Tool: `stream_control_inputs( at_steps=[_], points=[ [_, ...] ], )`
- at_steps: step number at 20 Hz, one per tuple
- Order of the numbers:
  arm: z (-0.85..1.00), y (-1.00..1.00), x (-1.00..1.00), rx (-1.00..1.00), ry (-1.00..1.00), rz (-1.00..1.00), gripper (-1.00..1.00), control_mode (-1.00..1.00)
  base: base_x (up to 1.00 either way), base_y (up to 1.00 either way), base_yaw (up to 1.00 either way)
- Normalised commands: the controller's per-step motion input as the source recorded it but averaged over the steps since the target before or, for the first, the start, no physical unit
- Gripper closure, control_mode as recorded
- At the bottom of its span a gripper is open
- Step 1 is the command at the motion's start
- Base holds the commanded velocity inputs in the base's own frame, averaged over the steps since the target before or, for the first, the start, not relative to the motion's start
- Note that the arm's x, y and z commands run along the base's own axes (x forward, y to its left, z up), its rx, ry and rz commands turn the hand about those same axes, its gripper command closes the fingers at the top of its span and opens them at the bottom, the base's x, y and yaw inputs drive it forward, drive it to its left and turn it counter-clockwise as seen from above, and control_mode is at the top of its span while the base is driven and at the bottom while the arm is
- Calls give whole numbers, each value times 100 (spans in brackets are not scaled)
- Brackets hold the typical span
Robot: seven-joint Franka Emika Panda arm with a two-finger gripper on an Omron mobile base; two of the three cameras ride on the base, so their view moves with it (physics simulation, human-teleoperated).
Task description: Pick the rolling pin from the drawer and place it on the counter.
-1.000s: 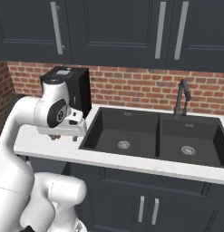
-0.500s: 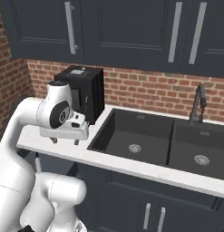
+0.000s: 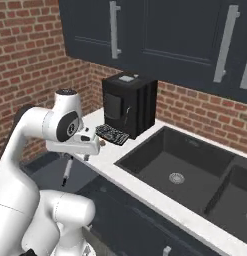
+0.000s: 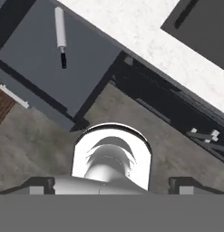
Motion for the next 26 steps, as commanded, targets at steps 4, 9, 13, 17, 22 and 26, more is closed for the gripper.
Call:
stream_control_inputs(
  at_steps=[4,9,13,17,22,26],
  points=[
    [0,0,0,0,0,0,-100,100,-21,-24,74],
    [0,0,0,0,0,0,-100,100,-12,0,80],
    [0,0,0,0,0,0,-100,100,5,-28,74],
    [0,0,0,0,0,0,-100,100,4,-89,54],
    [0,0,0,0,0,0,-100,100,0,-67,48],
    [0,0,0,0,0,0,-100,100,-4,-55,23]
  ],
)
